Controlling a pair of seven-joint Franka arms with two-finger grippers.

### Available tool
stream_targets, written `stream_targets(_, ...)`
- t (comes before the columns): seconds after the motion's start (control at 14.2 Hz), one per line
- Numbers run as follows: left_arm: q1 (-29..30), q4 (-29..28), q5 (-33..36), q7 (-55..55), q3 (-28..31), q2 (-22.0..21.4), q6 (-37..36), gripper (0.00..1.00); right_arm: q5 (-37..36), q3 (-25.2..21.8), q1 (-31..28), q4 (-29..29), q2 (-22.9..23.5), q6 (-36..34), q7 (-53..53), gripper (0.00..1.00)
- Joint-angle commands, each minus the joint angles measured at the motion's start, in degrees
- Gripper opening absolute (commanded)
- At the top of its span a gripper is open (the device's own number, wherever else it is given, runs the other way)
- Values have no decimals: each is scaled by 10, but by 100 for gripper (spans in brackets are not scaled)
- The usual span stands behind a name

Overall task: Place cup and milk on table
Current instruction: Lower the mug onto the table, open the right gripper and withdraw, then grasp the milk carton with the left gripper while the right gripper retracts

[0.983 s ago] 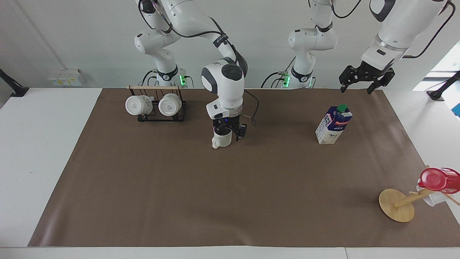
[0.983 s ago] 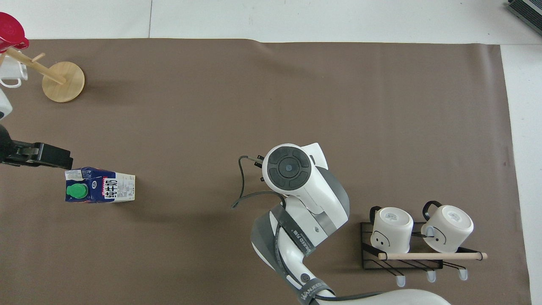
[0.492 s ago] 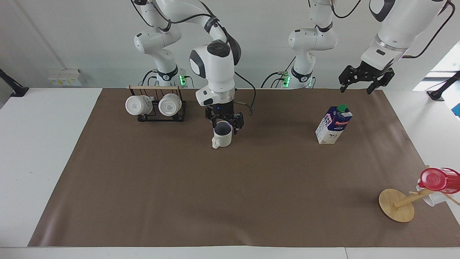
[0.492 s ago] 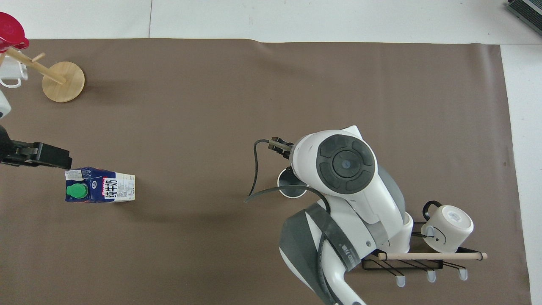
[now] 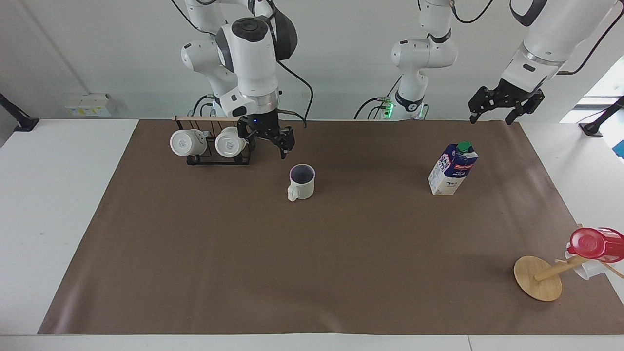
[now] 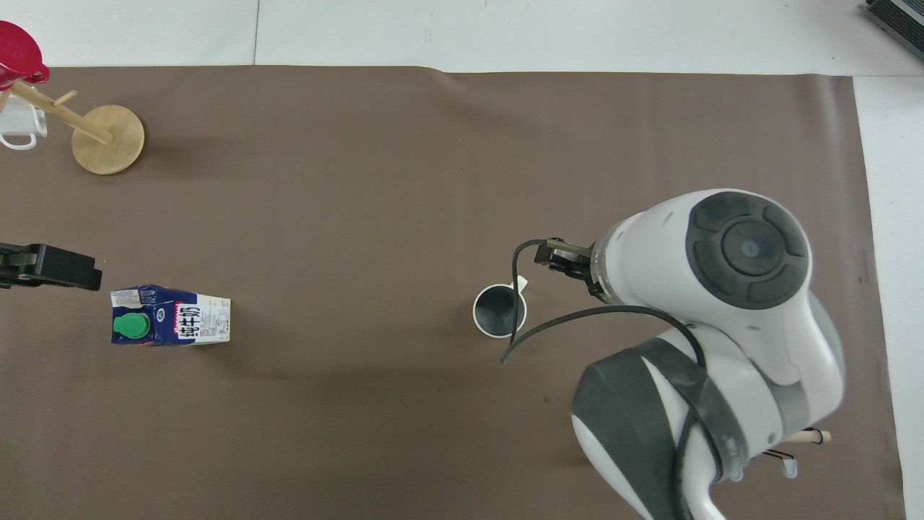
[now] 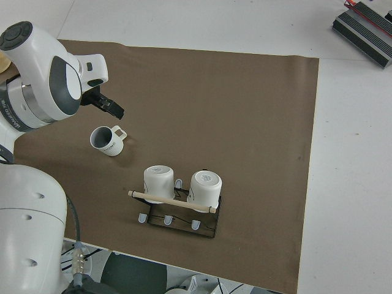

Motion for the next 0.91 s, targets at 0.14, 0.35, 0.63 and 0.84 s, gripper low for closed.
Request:
stream_targets(0.14, 5, -52, -1, 8, 0, -22, 31, 100, -1, 1, -72, -12, -58, -57, -115, 100)
stream_targets(0.35, 5, -129, 0, 12, 0, -53, 103, 100, 3, 0, -121, -12, -70, -85, -179, 100)
stream_targets(0.63, 5, -250, 2, 11, 0, -102, 201, 100, 12, -1, -175, -12, -73, -109, -244, 100)
stream_targets(0.84, 5, -295, 2, 11, 0, -116, 246, 100, 12, -1, -224, -8, -70, -107, -307, 100)
